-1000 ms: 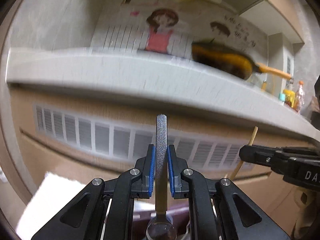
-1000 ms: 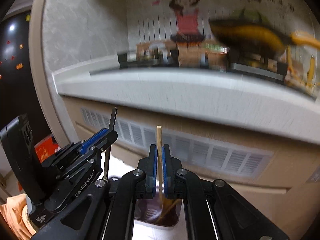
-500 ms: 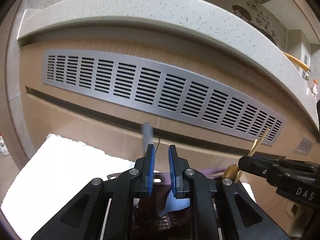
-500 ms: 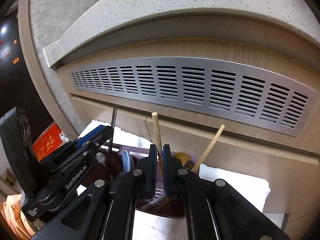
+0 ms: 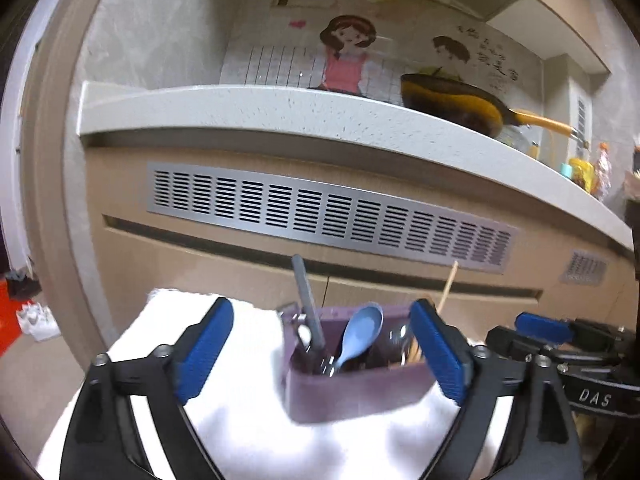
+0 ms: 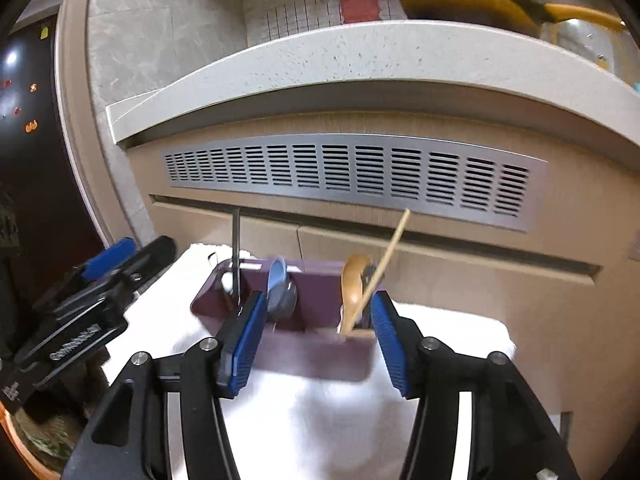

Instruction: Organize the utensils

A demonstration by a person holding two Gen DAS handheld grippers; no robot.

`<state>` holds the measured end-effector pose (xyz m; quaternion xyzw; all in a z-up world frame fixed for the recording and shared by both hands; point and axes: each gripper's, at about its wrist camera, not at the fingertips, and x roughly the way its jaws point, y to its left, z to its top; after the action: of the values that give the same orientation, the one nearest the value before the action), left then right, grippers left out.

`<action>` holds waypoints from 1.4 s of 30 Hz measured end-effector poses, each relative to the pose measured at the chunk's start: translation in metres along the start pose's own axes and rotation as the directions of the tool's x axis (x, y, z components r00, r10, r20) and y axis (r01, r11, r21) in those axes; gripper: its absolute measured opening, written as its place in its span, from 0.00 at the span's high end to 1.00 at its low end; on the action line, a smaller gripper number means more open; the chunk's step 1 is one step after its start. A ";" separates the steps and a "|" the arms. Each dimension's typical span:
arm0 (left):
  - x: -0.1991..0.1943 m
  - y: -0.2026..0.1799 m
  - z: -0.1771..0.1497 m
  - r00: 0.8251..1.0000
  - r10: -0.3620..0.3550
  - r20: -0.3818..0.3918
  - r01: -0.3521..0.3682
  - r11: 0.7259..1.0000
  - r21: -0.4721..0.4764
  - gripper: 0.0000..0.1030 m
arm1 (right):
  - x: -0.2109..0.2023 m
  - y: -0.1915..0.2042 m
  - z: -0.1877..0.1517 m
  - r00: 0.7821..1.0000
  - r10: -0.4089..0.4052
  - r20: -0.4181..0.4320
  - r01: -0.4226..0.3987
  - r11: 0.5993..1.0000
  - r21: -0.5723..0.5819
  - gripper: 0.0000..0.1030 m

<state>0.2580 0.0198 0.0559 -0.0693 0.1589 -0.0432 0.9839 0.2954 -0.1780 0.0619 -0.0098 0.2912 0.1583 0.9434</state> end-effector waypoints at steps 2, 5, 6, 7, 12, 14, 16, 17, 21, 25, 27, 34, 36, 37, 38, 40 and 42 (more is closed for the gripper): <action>-0.020 0.002 -0.011 1.000 0.015 -0.004 -0.015 1.000 0.017 0.02 | -0.015 0.008 -0.012 1.000 -0.019 0.007 0.019 1.000 -0.008 0.45; -0.044 0.007 -0.031 0.998 0.038 -0.042 -0.036 0.999 0.026 0.00 | -0.038 0.018 -0.037 0.999 -0.045 0.023 0.045 0.999 -0.008 0.32; -0.053 0.009 -0.040 0.996 0.049 -0.069 -0.048 0.998 0.029 0.00 | -0.043 0.022 -0.045 0.998 -0.052 0.024 0.053 0.999 -0.006 0.30; -0.059 0.010 -0.046 0.995 0.054 -0.080 -0.052 0.998 0.029 0.00 | -0.048 0.025 -0.052 0.998 -0.057 0.023 0.057 0.998 -0.001 0.30; -0.094 0.012 -0.080 0.986 0.130 -0.105 -0.127 0.991 0.037 0.00 | -0.069 0.038 -0.090 0.999 -0.045 0.011 0.045 0.999 0.025 0.27; -0.106 0.009 -0.090 0.979 0.171 -0.107 -0.166 0.985 0.050 0.00 | -0.077 0.042 -0.099 0.997 -0.069 0.025 0.068 0.997 0.035 0.21; -0.116 0.007 -0.096 0.981 0.161 -0.108 -0.155 0.986 0.055 0.00 | -0.087 0.045 -0.111 0.993 -0.106 0.051 0.103 0.993 0.054 0.16; -0.118 0.006 -0.098 0.982 0.157 -0.108 -0.152 0.987 0.056 0.00 | -0.091 0.045 -0.114 0.991 -0.119 0.060 0.116 0.991 0.059 0.13; -0.129 -0.004 -0.105 0.982 0.160 -0.101 -0.152 0.985 0.082 0.00 | -0.102 0.043 -0.134 0.986 -0.150 0.069 0.144 0.985 0.090 0.11; -0.132 -0.017 -0.107 0.982 0.164 -0.090 -0.152 0.981 0.122 0.00 | -0.107 0.042 -0.149 0.983 -0.175 0.056 0.170 0.982 0.089 0.11; -0.134 -0.024 -0.108 0.983 0.161 -0.086 -0.147 0.978 0.146 0.00 | -0.106 0.041 -0.152 0.985 -0.168 0.045 0.163 0.982 0.094 0.11; -0.131 -0.028 -0.110 0.982 0.154 -0.106 -0.137 0.978 0.159 0.00 | -0.106 0.041 -0.155 0.984 -0.174 0.046 0.170 0.981 0.090 0.10; -0.131 -0.029 -0.111 0.982 0.153 -0.110 -0.135 0.978 0.158 0.00 | -0.105 0.041 -0.156 0.984 -0.173 0.039 0.169 0.981 0.091 0.10; -0.130 -0.028 -0.111 0.982 0.153 -0.112 -0.134 0.978 0.157 0.00 | -0.104 0.041 -0.156 0.984 -0.172 0.037 0.168 0.981 0.092 0.10; -0.129 -0.028 -0.111 0.982 0.152 -0.115 -0.133 0.979 0.156 0.00 | -0.103 0.041 -0.156 0.985 -0.170 0.034 0.166 0.982 0.091 0.10; -0.129 -0.028 -0.111 0.981 0.152 -0.120 -0.133 0.979 0.154 0.00 | -0.102 0.042 -0.157 0.985 -0.168 0.032 0.164 0.982 0.089 0.10; -0.128 -0.028 -0.112 0.980 0.151 -0.126 -0.131 0.980 0.153 0.00 | -0.102 0.043 -0.157 0.985 -0.168 0.031 0.164 0.983 0.087 0.09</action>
<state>0.0992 -0.0075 -0.0056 0.0165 0.2272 0.0107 0.9736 0.1173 -0.1848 -0.0088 0.0089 0.2775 0.0668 0.9584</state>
